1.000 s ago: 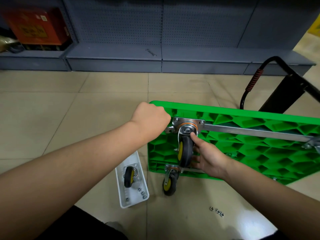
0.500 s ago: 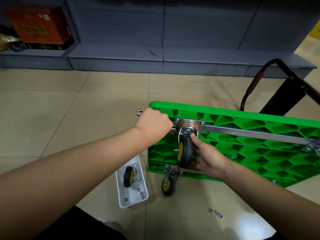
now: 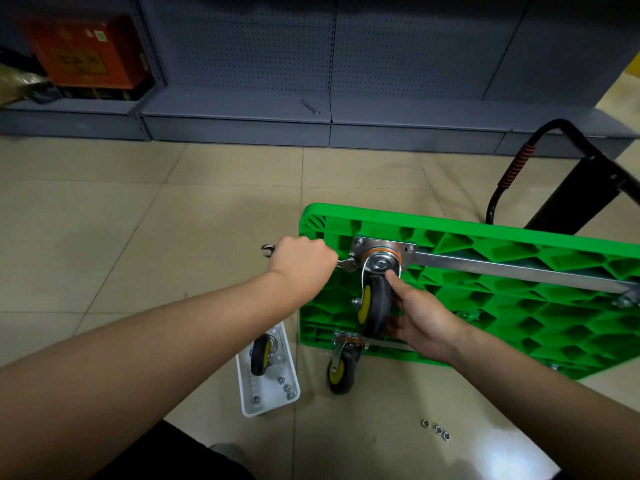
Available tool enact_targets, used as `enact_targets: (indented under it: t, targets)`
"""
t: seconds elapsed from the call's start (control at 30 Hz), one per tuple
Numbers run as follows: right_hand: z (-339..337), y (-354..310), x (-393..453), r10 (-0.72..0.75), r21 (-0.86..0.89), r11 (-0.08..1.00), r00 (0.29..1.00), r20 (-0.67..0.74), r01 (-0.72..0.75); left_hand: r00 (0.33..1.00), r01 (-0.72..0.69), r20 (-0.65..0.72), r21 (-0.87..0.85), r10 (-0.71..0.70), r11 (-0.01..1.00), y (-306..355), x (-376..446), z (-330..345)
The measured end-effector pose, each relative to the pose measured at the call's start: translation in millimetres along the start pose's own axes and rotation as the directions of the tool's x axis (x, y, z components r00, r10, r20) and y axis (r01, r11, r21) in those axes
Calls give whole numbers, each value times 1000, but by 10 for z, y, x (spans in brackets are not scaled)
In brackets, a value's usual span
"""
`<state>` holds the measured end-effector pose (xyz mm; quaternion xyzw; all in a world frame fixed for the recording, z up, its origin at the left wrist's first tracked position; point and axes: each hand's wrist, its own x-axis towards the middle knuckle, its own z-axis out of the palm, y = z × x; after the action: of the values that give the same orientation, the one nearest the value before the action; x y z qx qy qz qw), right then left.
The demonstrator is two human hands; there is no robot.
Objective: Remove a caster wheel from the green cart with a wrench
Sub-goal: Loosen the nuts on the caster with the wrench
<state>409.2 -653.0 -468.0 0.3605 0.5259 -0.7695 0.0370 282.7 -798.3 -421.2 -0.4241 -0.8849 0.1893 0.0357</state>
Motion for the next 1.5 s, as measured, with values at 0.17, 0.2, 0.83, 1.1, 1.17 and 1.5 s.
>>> enact_targets:
  t: [0.17,0.2,0.83,1.1,1.17,1.5]
  targets:
    - [2,0,4,1,2,1000,1000,5,-1,991,107,120,-390,-65,914,7,66,349]
    - [-2,0,5,1,2,1000,1000,6,-1,986,135,149,-477,-72,869,21,82,427]
    - [-24,-22,3,22,37,999,999,46,-24,945,181,299,-816,133,549,-51,74,699]
    - [-17,-19,-3,35,45,998,998,44,-37,995,-84,36,-253,96,964,-348,-8,203]
    - [-9,-22,-8,31,43,999,999,43,-33,993,-117,-17,-141,115,983,-336,4,84]
    - [2,-29,-10,22,25,999,999,35,-23,992,-86,-93,37,90,996,-242,-26,-151]
